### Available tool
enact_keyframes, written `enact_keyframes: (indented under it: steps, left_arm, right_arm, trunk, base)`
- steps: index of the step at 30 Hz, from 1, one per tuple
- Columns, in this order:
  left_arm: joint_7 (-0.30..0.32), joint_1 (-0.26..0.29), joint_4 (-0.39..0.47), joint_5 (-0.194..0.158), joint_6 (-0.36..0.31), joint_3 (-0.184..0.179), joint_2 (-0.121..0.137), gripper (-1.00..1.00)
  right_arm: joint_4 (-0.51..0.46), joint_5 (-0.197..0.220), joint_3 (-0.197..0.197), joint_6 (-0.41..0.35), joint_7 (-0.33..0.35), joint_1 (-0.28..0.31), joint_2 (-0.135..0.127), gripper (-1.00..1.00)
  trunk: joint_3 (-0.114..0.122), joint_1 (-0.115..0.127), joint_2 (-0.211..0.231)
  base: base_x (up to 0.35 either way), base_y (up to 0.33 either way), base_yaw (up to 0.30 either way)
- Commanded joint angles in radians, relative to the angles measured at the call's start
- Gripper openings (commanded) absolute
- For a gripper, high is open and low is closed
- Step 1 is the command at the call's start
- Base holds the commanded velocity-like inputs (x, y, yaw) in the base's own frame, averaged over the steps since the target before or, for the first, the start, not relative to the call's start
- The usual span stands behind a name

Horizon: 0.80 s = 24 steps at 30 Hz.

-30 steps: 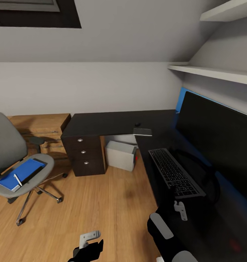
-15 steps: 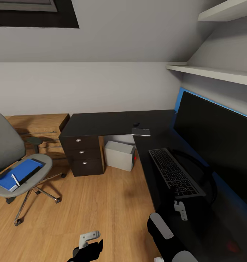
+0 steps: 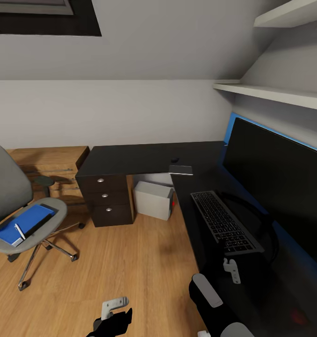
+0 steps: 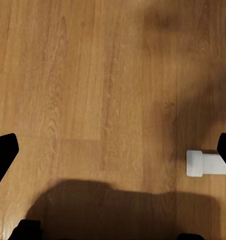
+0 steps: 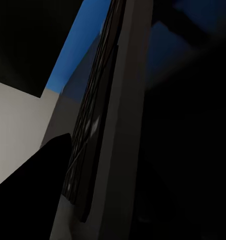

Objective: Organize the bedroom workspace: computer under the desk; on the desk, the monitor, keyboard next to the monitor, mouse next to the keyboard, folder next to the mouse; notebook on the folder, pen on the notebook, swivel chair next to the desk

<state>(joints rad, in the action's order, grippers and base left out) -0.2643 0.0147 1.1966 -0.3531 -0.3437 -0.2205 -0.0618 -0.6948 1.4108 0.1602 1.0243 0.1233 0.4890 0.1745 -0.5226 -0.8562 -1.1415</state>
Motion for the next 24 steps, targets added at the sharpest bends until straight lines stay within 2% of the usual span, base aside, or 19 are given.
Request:
enact_keyframes:
  steps: [1,24]
  left_arm:
    - [-0.009,0.001,0.002,-0.010,-0.003,-0.002,0.000,1.00]
    - [-0.009,0.000,0.002,-0.010,-0.003,-0.002,0.000,1.00]
  right_arm:
    - [0.008,0.094,-0.002,0.000,0.007,0.000,0.000,1.00]
    - [0.009,0.094,-0.002,0.000,0.009,0.000,0.000,1.00]
  trunk:
    - [-0.001,0.000,-0.001]
    - [-0.001,0.000,-0.001]
  base:
    - [0.000,0.000,0.000]
    - [-0.008,-0.018,0.000]
